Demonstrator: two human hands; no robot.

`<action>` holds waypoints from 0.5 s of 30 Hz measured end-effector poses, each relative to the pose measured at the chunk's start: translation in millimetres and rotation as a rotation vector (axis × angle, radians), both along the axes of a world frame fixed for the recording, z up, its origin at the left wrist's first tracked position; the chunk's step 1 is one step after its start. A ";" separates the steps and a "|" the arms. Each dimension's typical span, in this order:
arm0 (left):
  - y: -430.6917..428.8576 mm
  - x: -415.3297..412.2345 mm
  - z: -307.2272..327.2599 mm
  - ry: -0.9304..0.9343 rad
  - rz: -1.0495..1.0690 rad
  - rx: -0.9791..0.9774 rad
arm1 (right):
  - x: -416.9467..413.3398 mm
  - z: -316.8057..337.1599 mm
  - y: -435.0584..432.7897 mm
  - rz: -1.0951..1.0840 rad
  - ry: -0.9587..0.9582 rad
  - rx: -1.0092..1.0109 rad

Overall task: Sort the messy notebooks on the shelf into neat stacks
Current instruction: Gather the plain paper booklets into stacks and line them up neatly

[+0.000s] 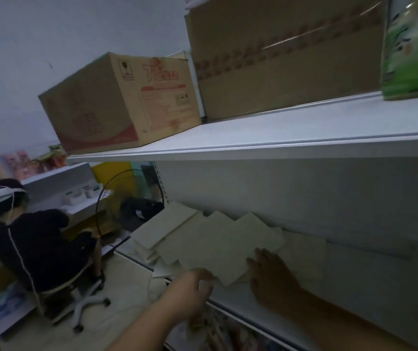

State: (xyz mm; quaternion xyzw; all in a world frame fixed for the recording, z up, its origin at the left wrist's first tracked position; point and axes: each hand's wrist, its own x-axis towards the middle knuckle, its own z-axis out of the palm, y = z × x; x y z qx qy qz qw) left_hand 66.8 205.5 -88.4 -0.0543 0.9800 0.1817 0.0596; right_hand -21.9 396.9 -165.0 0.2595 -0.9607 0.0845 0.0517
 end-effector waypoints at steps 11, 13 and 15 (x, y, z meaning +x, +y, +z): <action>-29.4 -103.7 -20.2 0.126 -0.019 -0.159 | -10.7 -26.3 -7.1 0.012 0.080 -0.172; -29.1 -124.3 -17.6 0.070 -0.037 -0.163 | -12.0 -24.7 -5.4 0.031 0.115 -0.228; -34.5 -147.0 -13.2 -0.015 -0.054 -0.109 | -11.3 -20.3 -6.3 0.010 0.129 -0.283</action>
